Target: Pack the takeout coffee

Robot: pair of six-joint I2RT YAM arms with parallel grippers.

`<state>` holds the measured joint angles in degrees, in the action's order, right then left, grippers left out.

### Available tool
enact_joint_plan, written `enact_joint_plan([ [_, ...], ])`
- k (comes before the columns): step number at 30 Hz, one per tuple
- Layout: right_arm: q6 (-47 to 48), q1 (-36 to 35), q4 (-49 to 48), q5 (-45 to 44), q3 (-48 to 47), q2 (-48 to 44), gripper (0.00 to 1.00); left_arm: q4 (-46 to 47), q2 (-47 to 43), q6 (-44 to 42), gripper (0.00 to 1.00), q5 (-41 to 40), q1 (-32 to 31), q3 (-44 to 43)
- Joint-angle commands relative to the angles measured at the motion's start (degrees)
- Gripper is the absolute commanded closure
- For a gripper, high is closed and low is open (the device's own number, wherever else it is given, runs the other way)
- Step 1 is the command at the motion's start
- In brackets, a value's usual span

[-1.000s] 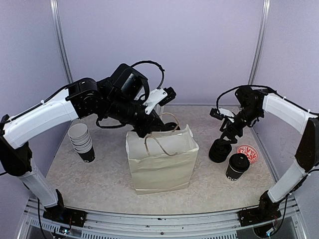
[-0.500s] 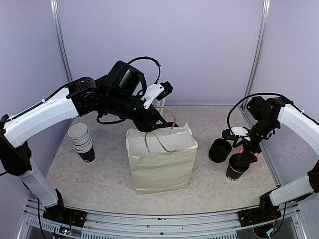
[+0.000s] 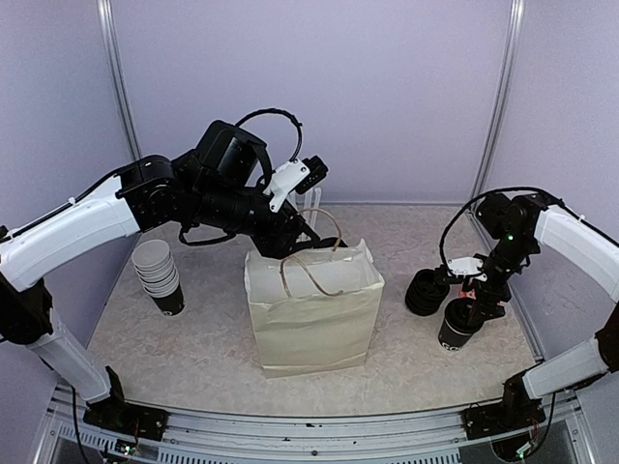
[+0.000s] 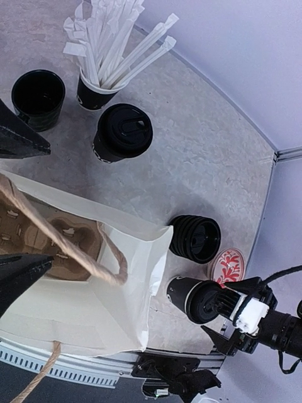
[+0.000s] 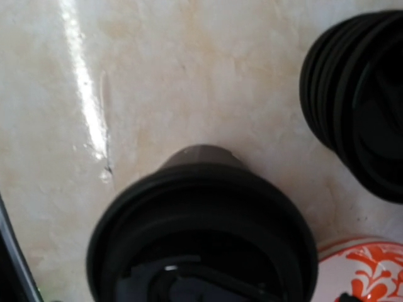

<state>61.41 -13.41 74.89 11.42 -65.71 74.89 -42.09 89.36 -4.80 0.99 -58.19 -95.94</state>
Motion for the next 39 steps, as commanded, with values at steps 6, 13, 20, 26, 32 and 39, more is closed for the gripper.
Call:
enact_joint_plan([
  [6,-0.9,0.4,-2.4,-2.7,2.5,0.9,0.08,2.1,-1.7,-0.7,0.49,-0.5,0.2,2.2],
  [13,-1.2,0.3,-4.4,-3.0,3.8,1.2,0.11,2.3,-1.6,-0.5,0.49,-0.8,0.3,2.6],
  [20,-1.9,0.2,-5.8,-3.0,5.5,0.6,0.13,1.9,-1.5,-0.5,0.49,-0.8,0.3,2.6],
  [26,-2.6,-0.1,-6.2,-2.5,6.2,-0.3,0.18,2.1,-1.7,-0.5,0.49,-2.3,0.3,2.9],
  [32,-3.1,-0.1,-3.6,-0.1,4.2,-3.1,0.27,1.8,-1.9,-0.6,0.49,-2.9,0.4,2.4],
  [39,-3.2,-0.1,2.5,8.9,-1.7,-6.7,0.28,-0.3,-1.7,-0.9,0.49,-2.6,0.7,1.1],
])
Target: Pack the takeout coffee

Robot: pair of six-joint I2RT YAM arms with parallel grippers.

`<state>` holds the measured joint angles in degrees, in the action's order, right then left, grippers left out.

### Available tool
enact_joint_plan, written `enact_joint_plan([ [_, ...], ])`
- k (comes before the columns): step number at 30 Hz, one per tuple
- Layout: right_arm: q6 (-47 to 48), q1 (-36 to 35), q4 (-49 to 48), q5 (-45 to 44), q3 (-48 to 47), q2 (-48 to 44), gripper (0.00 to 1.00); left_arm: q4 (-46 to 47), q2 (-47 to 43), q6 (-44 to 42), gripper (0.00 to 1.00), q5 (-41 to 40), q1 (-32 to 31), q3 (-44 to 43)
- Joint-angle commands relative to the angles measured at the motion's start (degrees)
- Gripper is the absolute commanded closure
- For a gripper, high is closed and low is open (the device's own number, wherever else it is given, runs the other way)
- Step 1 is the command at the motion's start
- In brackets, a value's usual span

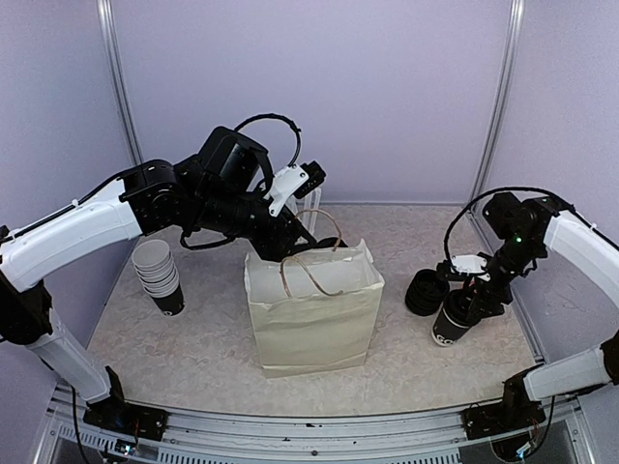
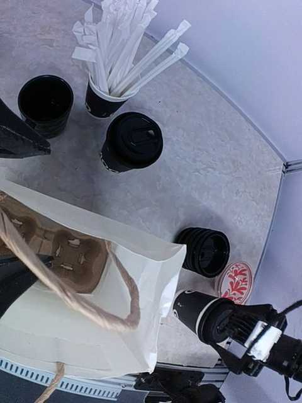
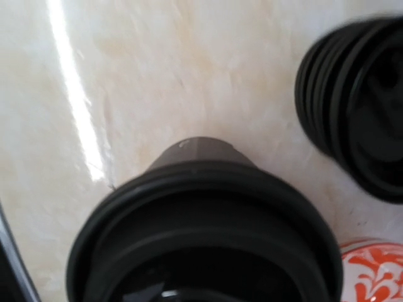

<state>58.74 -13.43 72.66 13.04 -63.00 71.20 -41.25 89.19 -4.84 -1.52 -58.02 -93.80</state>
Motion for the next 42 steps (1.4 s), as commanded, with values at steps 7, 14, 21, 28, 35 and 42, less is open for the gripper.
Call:
enact_joint_plan([
  [7,-1.1,-0.8,6.3,16.4,-9.8,-5.1,0.28,-4.1,-2.9,-1.1,0.48,0.0,1.1,-1.8],
  [14,-3.2,-1.4,6.2,27.8,-28.9,-0.3,0.32,-6.4,-3.7,-1.3,0.48,1.3,2.2,-0.3],
  [21,-7.5,-4.1,5.1,40.9,-46.8,4.9,0.35,-7.0,-2.3,-0.8,0.5,2.3,2.8,0.1],
  [28,-12.9,-17.7,-2.0,33.4,-44.1,4.8,0.36,-8.3,-0.5,-0.3,0.58,2.8,3.0,-0.8],
  [35,-13.6,-27.1,-4.4,22.2,-41.2,7.8,0.37,-8.7,0.4,0.4,0.68,3.3,3.0,-0.1],
  [42,-14.3,-30.8,-5.7,12.6,-43.2,13.4,0.4,-8.4,1.3,0.8,0.93,5.8,3.0,-0.9],
])
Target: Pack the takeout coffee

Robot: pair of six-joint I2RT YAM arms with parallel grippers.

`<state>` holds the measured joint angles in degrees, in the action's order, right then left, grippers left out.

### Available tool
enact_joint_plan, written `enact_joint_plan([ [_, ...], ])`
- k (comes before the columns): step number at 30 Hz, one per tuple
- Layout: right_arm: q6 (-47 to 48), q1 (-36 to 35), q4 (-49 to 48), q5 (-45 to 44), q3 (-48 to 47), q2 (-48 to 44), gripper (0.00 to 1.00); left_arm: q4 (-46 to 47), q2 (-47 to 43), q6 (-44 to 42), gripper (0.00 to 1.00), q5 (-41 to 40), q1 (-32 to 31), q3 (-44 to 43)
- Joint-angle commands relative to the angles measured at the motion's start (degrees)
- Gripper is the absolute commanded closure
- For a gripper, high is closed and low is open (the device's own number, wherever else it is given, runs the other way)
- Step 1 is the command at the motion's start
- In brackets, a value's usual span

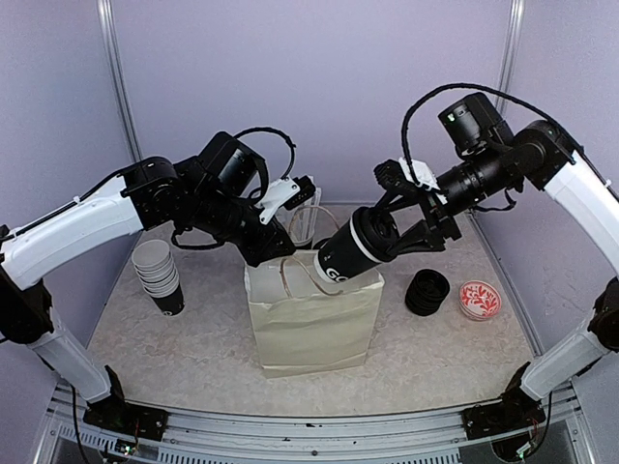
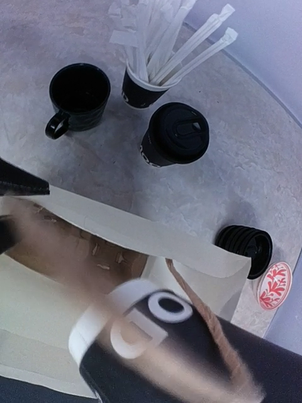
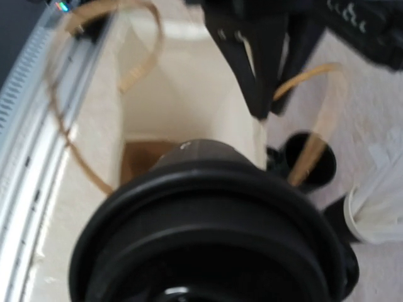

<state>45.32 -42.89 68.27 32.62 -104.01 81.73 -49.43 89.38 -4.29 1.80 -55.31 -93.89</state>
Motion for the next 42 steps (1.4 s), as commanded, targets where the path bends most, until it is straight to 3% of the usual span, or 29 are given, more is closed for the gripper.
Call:
enact_joint_plan([
  [1,-0.6,-1.5,-0.6,-7.6,-3.0,3.9,0.4,-0.1,1.2,0.3,0.98,2.9,0.3,-0.9],
  [16,8.8,-6.0,10.5,-15.7,-12.3,10.8,0.39,1.3,3.6,0.3,1.0,5.3,0.3,-3.6],
  [23,7.8,-12.3,10.7,-27.2,-9.5,11.3,0.39,1.5,4.5,-0.4,1.0,5.8,0.3,-4.8],
  [34,3.9,-20.4,10.7,-38.1,-4.7,10.0,0.39,0.9,6.2,-3.5,1.0,6.1,0.4,-7.7],
  [42,3.7,-20.4,10.7,-41.1,-12.4,12.0,0.39,0.7,7.0,-5.6,1.0,8.4,0.1,-9.8],
])
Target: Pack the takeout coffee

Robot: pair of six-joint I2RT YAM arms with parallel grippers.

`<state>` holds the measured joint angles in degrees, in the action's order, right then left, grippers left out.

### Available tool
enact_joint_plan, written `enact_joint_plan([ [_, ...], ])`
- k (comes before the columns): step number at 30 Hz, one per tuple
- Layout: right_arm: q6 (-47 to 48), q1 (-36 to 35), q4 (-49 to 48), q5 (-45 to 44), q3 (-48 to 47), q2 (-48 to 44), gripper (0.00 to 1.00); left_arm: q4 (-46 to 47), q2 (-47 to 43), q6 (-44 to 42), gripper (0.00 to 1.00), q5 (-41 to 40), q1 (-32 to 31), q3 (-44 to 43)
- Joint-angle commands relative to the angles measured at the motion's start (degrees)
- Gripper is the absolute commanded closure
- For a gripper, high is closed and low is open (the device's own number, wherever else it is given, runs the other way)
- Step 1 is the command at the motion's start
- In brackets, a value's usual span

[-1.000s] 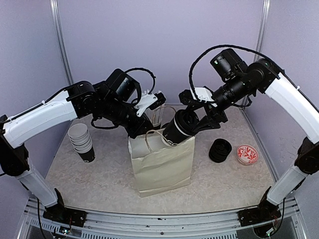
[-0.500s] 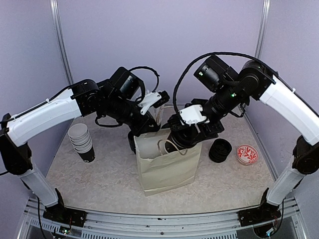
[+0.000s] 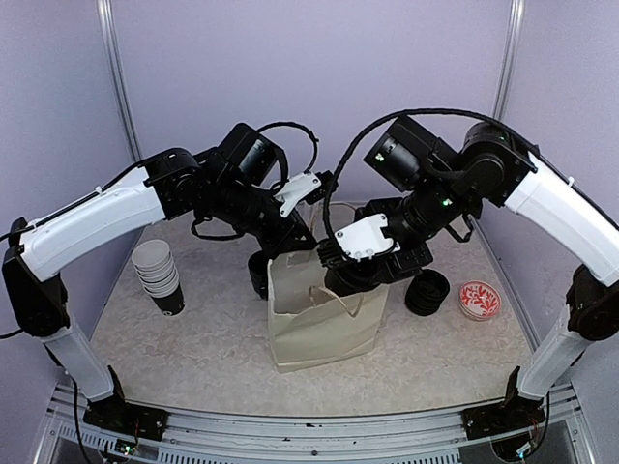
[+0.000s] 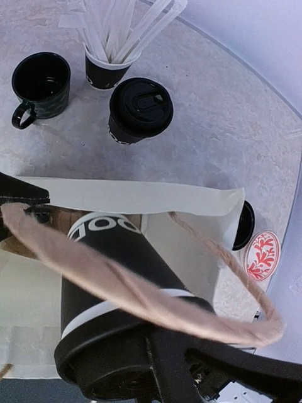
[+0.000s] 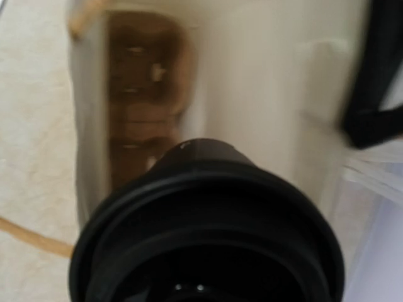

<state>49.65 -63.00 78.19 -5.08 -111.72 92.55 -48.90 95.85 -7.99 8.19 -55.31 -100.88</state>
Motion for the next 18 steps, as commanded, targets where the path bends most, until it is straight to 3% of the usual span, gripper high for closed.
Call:
enact_joint_plan([
  [1,-0.6,-0.3,0.7,-3.6,-5.8,1.6,0.39,0.0,0.7,-2.1,1.0,1.9,0.1,-3.0],
  [8,0.3,-0.3,0.7,-4.3,-7.6,2.8,0.39,-0.2,1.0,-2.6,1.0,2.1,-0.6,-3.5],
  [18,-0.4,-0.3,0.7,-3.6,1.0,0.4,0.41,0.0,1.4,-2.7,1.0,2.2,-1.1,-2.7],
])
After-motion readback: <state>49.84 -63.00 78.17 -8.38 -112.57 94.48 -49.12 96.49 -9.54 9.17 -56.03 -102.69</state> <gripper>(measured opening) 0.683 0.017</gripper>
